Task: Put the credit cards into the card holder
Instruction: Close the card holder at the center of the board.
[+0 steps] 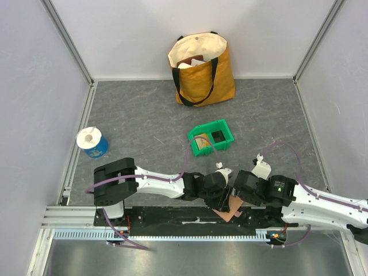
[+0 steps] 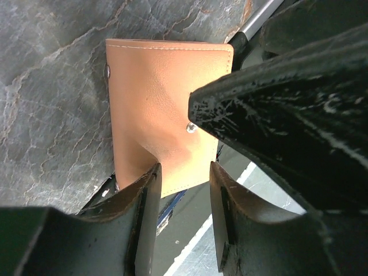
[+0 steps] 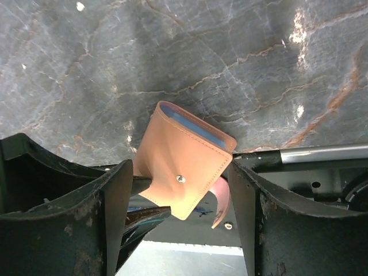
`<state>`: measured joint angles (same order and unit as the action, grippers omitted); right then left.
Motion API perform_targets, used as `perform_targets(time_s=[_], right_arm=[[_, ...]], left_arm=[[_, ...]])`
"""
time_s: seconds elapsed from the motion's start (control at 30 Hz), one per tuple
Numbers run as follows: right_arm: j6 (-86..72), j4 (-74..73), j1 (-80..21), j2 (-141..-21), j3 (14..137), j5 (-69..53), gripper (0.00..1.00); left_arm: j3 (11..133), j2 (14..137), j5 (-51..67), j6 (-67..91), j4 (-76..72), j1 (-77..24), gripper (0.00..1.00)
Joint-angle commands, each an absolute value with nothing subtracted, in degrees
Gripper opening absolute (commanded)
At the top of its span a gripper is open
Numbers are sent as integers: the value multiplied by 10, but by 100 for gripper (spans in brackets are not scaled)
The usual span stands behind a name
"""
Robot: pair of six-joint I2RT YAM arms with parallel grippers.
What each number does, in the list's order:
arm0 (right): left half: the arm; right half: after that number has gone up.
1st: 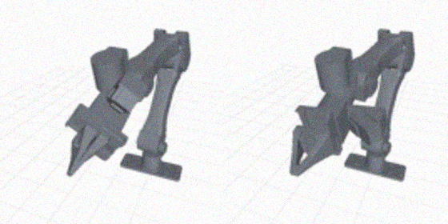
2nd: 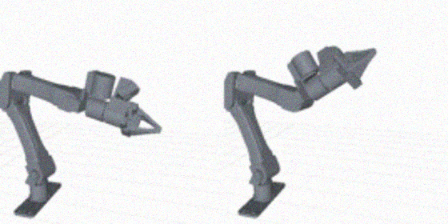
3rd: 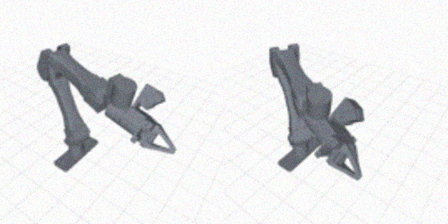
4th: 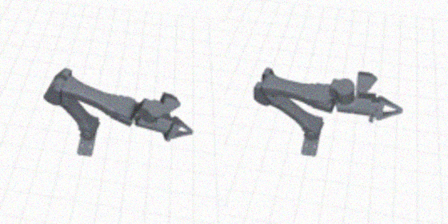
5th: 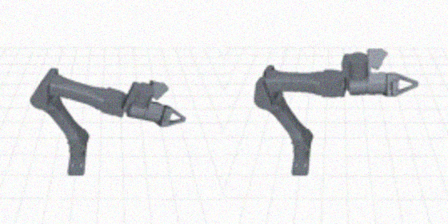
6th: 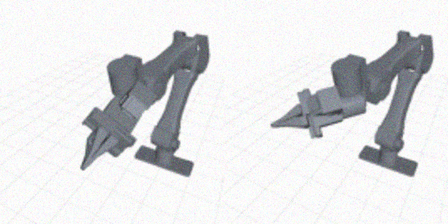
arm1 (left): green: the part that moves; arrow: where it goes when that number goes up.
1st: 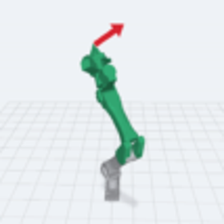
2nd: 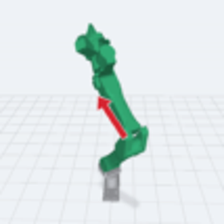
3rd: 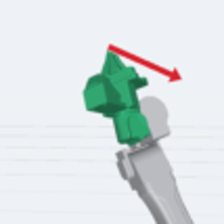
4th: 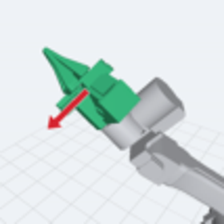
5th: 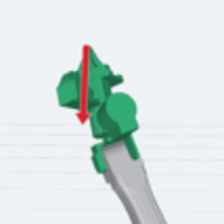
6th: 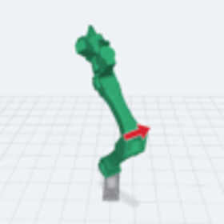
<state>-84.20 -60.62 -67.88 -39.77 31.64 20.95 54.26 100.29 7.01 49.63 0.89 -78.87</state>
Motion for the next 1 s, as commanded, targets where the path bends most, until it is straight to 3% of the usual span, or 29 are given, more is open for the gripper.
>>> perform_targets(time_s=[0.0,0.37,0.6,0.67,0.83,0.97], right_arm=[[-854,-597,-679,-423,318,188,74],[-933,-532,-679,-420,229,129,75],[-966,-382,-679,-398,163,107,69],[-965,-340,-679,-421,157,105,63],[-928,-316,-679,-495,192,162,36],[-886,-282,-672,-538,219,210,24]], left_arm=[[527,1020,38,528,39,-790,47],[512,987,-20,531,67,-790,50],[505,993,-18,533,62,-790,50],[497,985,-27,540,65,-790,50],[485,951,-85,572,114,-788,51],[473,923,-124,591,152,-773,53]])
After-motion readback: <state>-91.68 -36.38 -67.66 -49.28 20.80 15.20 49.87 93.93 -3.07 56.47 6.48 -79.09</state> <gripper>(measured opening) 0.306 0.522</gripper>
